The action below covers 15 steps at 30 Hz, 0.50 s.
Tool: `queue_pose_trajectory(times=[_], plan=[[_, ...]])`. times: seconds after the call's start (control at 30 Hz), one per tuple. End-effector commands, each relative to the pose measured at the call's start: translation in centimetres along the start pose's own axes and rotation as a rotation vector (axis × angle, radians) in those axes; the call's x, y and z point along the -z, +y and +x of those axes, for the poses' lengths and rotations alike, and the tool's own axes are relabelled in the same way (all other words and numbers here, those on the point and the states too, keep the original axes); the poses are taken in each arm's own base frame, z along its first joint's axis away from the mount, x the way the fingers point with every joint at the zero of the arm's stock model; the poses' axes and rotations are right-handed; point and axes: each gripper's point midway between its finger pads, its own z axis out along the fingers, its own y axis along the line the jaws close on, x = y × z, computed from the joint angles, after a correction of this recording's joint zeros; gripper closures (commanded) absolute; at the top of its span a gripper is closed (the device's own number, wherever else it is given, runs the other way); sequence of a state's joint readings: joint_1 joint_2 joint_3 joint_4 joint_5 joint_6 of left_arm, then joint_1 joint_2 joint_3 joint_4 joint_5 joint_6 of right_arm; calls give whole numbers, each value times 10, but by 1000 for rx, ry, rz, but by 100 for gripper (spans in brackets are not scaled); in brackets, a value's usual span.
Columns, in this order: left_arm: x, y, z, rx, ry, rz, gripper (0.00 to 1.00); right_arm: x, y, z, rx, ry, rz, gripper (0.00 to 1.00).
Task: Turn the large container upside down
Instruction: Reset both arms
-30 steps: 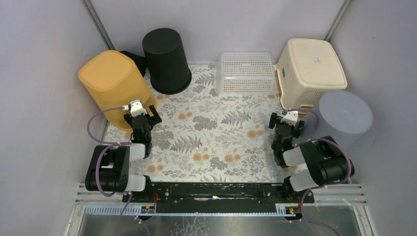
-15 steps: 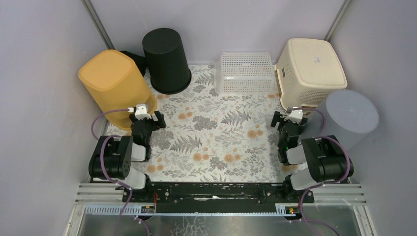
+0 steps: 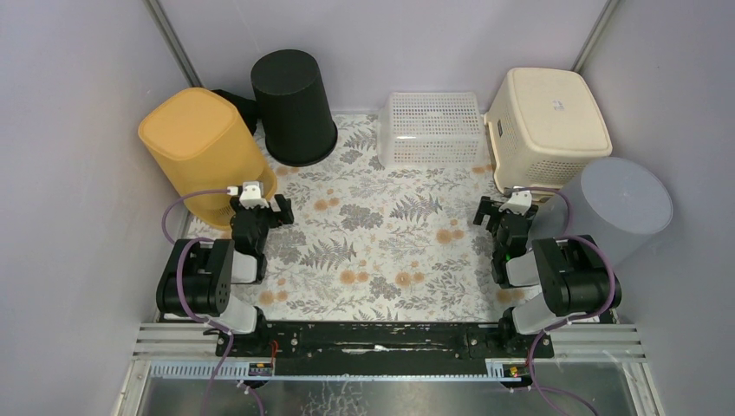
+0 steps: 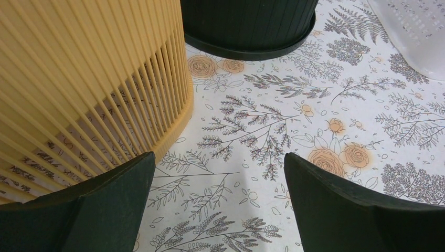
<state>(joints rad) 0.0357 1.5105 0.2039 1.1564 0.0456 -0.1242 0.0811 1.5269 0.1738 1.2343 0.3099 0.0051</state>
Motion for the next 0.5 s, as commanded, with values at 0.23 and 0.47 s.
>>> queue_pose_trajectory(times=[0.23, 0.47], plan=[[-7, -1, -22, -30, -76, 12, 0, -5, 7, -21, -20, -70, -33, 1], [-7, -2, -22, -31, -78, 13, 0, -6, 7, -21, -20, -67, -35, 1]])
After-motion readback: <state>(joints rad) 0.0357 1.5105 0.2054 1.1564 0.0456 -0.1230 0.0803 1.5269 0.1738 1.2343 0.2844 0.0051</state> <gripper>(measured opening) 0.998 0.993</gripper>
